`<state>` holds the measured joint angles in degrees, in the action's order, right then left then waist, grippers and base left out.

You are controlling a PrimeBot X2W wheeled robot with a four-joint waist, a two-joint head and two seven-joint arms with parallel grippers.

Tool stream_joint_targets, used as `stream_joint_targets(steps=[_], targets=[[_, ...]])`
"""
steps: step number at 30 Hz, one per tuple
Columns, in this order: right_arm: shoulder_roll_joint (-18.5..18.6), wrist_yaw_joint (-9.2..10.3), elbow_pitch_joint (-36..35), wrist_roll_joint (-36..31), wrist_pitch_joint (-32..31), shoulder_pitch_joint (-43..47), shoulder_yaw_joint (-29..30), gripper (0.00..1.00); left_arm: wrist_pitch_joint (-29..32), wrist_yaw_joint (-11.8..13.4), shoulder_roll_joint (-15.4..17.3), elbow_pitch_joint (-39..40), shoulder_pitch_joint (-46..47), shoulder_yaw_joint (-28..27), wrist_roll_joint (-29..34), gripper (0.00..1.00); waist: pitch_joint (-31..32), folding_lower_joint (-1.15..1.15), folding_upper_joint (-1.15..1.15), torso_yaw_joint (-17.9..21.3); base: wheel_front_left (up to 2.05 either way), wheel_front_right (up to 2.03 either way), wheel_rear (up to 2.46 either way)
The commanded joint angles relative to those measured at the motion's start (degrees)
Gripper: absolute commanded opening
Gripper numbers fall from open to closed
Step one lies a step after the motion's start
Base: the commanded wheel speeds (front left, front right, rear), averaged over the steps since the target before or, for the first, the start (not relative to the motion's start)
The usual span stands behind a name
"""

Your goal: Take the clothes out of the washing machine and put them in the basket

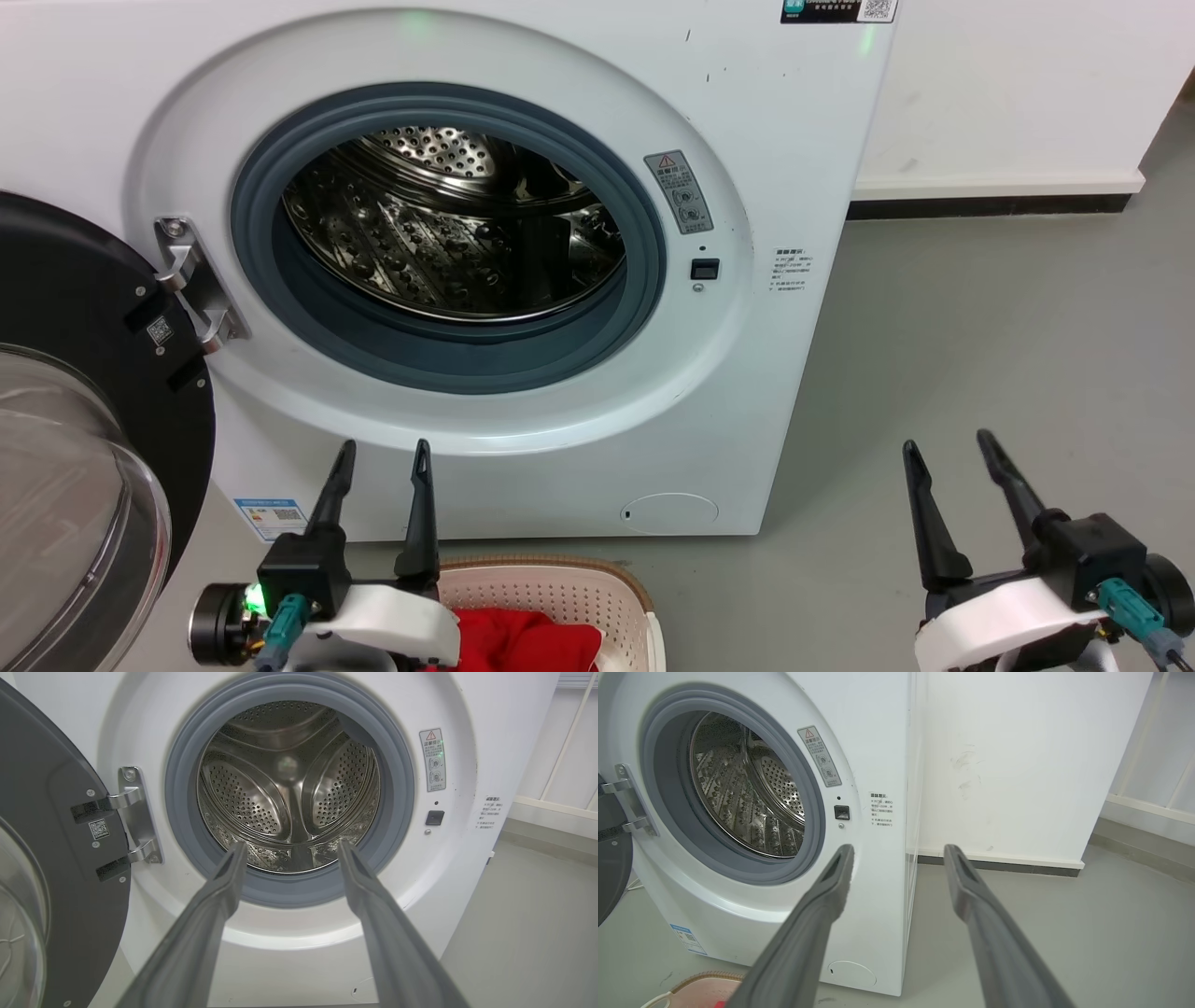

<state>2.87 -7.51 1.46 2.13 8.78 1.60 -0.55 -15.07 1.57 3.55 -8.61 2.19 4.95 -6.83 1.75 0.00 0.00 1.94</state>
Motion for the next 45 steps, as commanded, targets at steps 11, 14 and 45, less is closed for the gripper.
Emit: stream_joint_targets(steps=[11, 14, 45], targets=[[0.5, 0.0, 2.25, 10.62, -1.1, -0.23, -0.02, 0.0, 2.92, -1.06, -0.25, -2.32, 0.21, -1.65, -9.39, 0.0, -0.11, 0.0, 0.0, -0.14, 0.0, 0.0, 0.0], [0.7, 0.0, 2.77, 14.33, -1.53, -0.67, 0.03, 0.0, 3.64, -1.4, -0.26, -2.32, 0.3, -1.98, -12.74, 0.0, -0.16, 0.0, 0.0, -0.18, 0.0, 0.0, 0.0], [1.7, 0.01, 6.47, 45.24, -5.58, -3.72, 1.14, 0.0, 10.48, -4.43, -0.41, -3.29, 1.84, -5.56, -41.07, 0.0, -0.64, 0.0, 0.0, -0.66, 0.0, 0.0, 0.0]])
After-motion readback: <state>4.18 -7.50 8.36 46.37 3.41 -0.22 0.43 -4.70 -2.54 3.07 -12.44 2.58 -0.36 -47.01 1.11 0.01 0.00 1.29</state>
